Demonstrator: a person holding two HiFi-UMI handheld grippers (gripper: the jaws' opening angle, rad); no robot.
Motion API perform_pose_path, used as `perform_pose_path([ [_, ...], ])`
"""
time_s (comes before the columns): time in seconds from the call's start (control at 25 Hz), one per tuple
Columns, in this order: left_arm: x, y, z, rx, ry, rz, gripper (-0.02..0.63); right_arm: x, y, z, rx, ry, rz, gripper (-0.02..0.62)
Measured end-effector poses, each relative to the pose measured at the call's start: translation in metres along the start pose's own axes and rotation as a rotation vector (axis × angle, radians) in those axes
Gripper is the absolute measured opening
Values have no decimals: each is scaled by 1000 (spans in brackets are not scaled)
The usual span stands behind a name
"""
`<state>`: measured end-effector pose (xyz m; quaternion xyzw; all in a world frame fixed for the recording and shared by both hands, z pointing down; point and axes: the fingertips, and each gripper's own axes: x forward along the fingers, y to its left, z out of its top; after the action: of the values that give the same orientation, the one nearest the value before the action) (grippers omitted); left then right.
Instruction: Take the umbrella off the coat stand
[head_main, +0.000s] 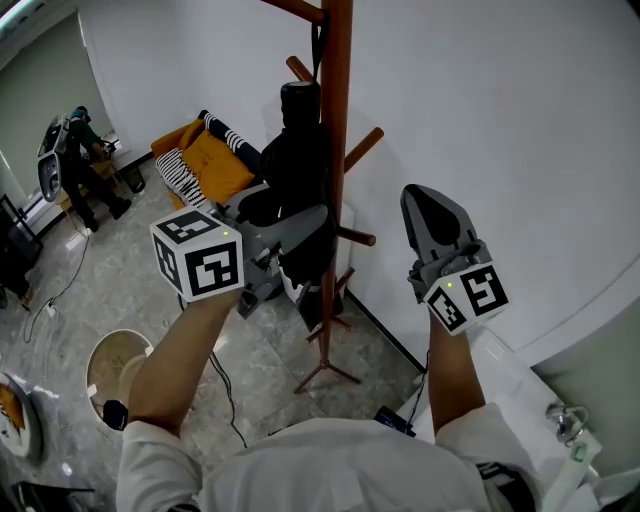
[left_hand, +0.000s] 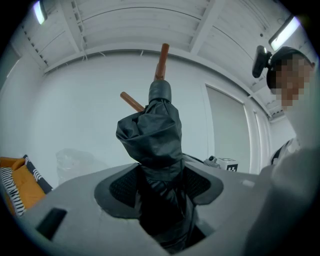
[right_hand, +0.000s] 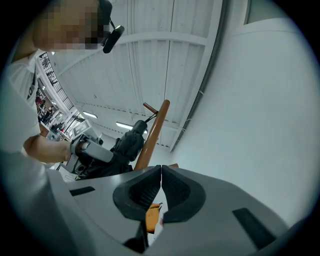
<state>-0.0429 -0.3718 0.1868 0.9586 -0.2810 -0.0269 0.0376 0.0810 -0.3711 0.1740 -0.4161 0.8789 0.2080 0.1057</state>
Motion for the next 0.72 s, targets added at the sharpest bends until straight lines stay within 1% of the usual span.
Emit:
perform_pose_path([
  [0.16, -3, -5, 8, 15, -24, -5, 268, -1, -1, 2, -1, 0, 9, 15],
  [0.28, -5, -5, 15, 31, -38, 7, 268, -2, -1, 2, -20, 5, 3, 15],
  [0.36, -5, -6, 17, 40, -43, 12, 268, -4, -1, 3, -44, 7, -4, 15],
  [0.56, -6, -7, 21, 51, -52, 9, 265, -5, 3, 7, -58, -3, 6, 15],
  [0.72, -7, -12, 26, 77, -55, 3, 265, -7, 5, 7, -82, 1, 1, 15],
])
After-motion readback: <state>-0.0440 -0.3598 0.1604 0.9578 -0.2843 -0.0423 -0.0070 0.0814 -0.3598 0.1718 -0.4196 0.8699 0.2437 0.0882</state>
